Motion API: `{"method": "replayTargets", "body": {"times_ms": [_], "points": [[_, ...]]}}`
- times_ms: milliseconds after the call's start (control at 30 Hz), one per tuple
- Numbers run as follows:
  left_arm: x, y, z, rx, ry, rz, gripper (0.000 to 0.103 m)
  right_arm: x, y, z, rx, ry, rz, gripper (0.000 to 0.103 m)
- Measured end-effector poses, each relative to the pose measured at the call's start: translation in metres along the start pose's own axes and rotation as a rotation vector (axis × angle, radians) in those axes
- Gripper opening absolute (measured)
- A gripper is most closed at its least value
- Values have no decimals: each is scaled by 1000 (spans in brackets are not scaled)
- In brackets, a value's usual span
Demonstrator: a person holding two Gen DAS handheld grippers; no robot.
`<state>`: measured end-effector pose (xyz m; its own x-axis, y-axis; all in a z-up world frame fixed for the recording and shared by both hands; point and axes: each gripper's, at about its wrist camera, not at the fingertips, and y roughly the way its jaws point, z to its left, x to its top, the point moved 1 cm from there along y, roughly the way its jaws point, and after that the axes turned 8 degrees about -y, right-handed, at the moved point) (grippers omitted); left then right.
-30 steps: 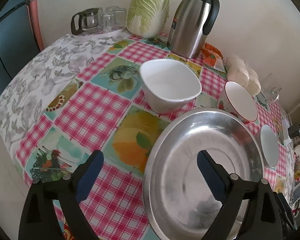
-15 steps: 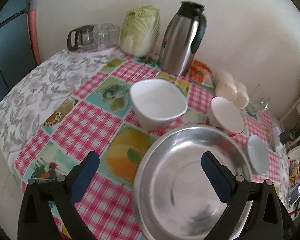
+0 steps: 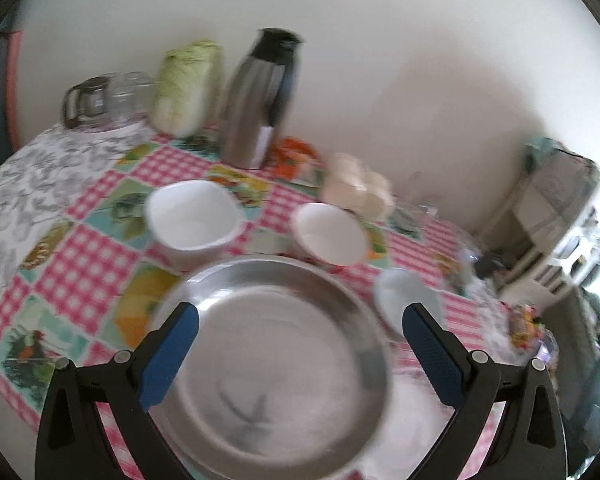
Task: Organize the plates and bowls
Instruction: 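Move both grippers to the rim of the pink floral round plate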
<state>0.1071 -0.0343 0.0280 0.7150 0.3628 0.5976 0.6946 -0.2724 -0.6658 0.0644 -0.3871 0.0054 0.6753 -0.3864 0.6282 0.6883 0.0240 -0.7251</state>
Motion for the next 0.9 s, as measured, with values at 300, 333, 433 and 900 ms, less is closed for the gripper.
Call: {"method": "replayTargets", "body": {"times_ms": [300,333,433,900], "points": [[-48,2,-74,-117,109,150,101,-10,-12,-59,-37,146,-14,103],[-55,2,-84,-114,139,160,101,-11,-12,-63,-36,154,-13,103],[-83,3,-106,-77,211,195,101,-13,-9,-72,-33,176,-1,103],[-147,39,-103,-26,108,424,101,-34,21,-73,-10,188,150,102]]}}
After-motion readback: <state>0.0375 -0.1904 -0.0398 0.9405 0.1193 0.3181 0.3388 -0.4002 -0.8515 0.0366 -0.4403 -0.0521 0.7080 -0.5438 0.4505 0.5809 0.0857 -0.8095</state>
